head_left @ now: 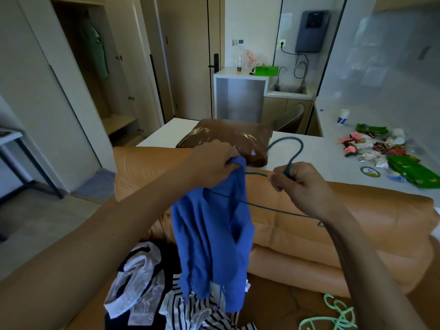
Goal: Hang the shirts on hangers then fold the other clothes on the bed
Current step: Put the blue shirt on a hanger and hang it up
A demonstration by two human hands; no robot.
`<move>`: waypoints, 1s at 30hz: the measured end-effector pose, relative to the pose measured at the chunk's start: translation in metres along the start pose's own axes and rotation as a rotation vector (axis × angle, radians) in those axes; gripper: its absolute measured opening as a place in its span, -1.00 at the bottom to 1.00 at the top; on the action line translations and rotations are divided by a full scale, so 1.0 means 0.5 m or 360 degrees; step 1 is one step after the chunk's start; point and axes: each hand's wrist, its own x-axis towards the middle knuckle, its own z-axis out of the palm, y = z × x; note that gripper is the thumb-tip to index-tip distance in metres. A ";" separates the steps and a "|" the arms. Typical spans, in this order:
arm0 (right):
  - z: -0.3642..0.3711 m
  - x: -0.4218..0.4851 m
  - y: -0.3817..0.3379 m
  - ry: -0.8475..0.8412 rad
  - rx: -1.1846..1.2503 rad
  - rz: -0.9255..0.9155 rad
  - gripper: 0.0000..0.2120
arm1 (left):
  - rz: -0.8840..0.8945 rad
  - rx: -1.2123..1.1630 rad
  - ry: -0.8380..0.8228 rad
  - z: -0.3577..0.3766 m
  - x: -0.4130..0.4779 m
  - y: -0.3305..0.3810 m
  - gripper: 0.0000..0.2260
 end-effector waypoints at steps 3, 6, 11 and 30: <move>0.013 0.012 0.007 0.0101 0.0064 0.0040 -0.61 | -0.0006 -0.0321 -0.0030 0.011 -0.006 -0.002 -0.66; 0.015 0.014 0.025 0.0158 0.0108 0.0142 -0.61 | 0.0114 -0.0481 -0.0041 0.019 -0.023 0.003 -0.70; 0.037 0.015 0.013 0.0622 -0.0485 0.0158 -0.78 | 0.0297 -0.0357 0.0155 0.031 -0.026 -0.007 -0.70; 0.326 0.061 0.089 0.0738 0.0238 0.0771 -0.88 | 0.0301 -0.0323 0.0416 -0.049 -0.042 -0.037 -0.74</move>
